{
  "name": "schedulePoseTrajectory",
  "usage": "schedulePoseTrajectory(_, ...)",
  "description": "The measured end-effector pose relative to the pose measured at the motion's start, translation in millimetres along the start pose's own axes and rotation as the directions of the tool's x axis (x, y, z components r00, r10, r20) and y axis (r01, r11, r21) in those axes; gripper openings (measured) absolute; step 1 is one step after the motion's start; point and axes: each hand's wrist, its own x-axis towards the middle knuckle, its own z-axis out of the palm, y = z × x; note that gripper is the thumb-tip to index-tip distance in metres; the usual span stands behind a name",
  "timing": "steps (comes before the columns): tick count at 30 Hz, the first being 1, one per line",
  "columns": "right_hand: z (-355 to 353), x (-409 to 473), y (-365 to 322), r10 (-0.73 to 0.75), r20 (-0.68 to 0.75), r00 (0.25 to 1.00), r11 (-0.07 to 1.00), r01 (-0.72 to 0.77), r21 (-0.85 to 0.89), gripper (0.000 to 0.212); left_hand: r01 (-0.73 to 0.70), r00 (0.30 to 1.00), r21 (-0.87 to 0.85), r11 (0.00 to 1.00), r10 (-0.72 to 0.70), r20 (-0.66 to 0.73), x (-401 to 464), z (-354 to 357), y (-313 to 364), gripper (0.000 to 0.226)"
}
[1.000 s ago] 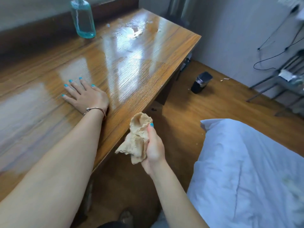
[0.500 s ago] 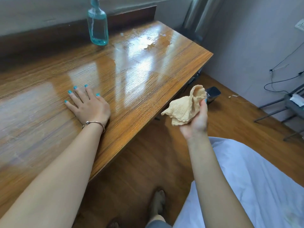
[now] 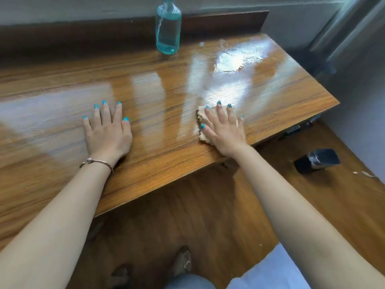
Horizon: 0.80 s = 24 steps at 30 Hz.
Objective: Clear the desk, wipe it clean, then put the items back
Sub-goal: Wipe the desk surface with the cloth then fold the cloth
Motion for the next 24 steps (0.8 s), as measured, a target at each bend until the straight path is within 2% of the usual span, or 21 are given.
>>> schedulePoseTrajectory(3,-34,56,-4,-0.021,0.065,0.998,0.993,0.028,-0.115,0.061,0.011,0.999,0.026,1.000,-0.012,0.031,1,0,0,0.054)
schedulePoseTrajectory(5,-48,76,-5,-0.078,0.104,0.991,0.991,0.089,-0.102,0.060,0.021,0.998,0.033,0.999,-0.023,0.060,2,-4,-1,0.054)
schedulePoseTrajectory(9,-22,59,5,-0.114,0.027,0.993,0.991,0.116,-0.066,0.056,0.019,1.000,0.061,0.998,-0.019,0.006,17,-16,11,0.050)
schedulePoseTrajectory(11,-6,41,0,-0.195,0.005,0.981,0.980,0.195,-0.034,0.054,-0.004,1.000,0.055,0.999,0.003,0.003,36,-15,26,0.048)
schedulePoseTrajectory(14,-4,35,-21,-0.325,0.030,0.945,0.944,0.326,-0.045,0.072,-0.006,1.000,-0.025,1.000,0.006,0.019,74,-4,47,0.053)
schedulePoseTrajectory(16,-6,61,-35,-0.334,0.000,0.943,0.942,0.333,-0.048,0.081,0.054,0.998,-0.051,0.997,-0.053,0.018,92,2,54,0.054)
schedulePoseTrajectory(19,-14,146,-61,-0.254,-0.011,0.967,0.967,0.254,-0.021,0.058,0.116,0.993,-0.048,0.992,-0.116,0.006,97,5,59,0.055)
schedulePoseTrajectory(21,-23,180,-79,-0.183,-0.008,0.983,0.983,0.183,0.015,0.051,0.109,0.994,-0.042,0.993,-0.109,0.007,99,4,58,0.054)
schedulePoseTrajectory(23,-18,165,-80,-0.206,-0.007,0.979,0.979,0.206,0.008,0.052,0.120,0.993,-0.040,0.992,-0.120,0.023,97,4,57,0.054)
schedulePoseTrajectory(24,-12,142,-75,-0.278,-0.007,0.961,0.960,0.278,-0.025,0.054,0.122,0.992,-0.044,0.992,-0.122,0.021,97,4,58,0.054)
